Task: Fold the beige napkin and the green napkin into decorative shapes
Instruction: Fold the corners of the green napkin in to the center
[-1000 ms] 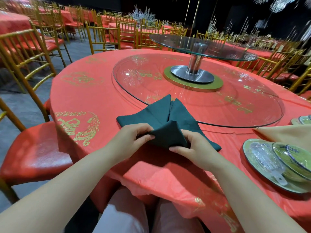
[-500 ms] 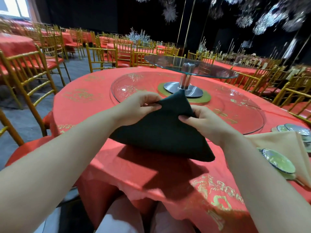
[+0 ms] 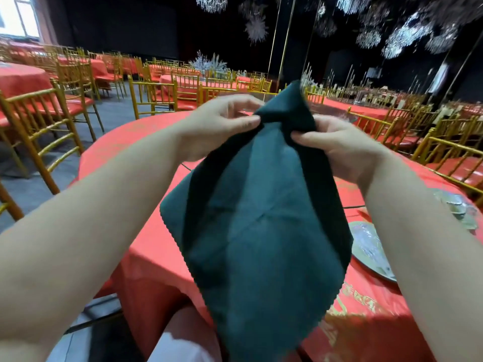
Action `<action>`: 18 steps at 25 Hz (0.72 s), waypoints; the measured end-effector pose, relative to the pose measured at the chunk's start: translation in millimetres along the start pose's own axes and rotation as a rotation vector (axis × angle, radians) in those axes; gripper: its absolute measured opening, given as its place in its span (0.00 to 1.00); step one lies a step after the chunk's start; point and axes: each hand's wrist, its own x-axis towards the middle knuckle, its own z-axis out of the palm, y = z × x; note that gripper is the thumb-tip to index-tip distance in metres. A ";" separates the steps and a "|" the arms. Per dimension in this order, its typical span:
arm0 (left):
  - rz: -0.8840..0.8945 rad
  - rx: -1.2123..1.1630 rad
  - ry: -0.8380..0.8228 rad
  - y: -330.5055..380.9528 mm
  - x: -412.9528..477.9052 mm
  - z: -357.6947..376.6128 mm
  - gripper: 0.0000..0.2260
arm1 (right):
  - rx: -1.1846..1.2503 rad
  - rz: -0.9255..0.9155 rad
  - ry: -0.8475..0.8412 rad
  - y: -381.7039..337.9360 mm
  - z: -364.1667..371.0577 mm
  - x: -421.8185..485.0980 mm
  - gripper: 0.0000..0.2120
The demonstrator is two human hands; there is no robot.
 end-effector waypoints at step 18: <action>-0.728 0.061 -0.085 -187.8 10.2 1.8 0.07 | -0.761 0.686 0.099 157.8 -35.9 -24.2 0.15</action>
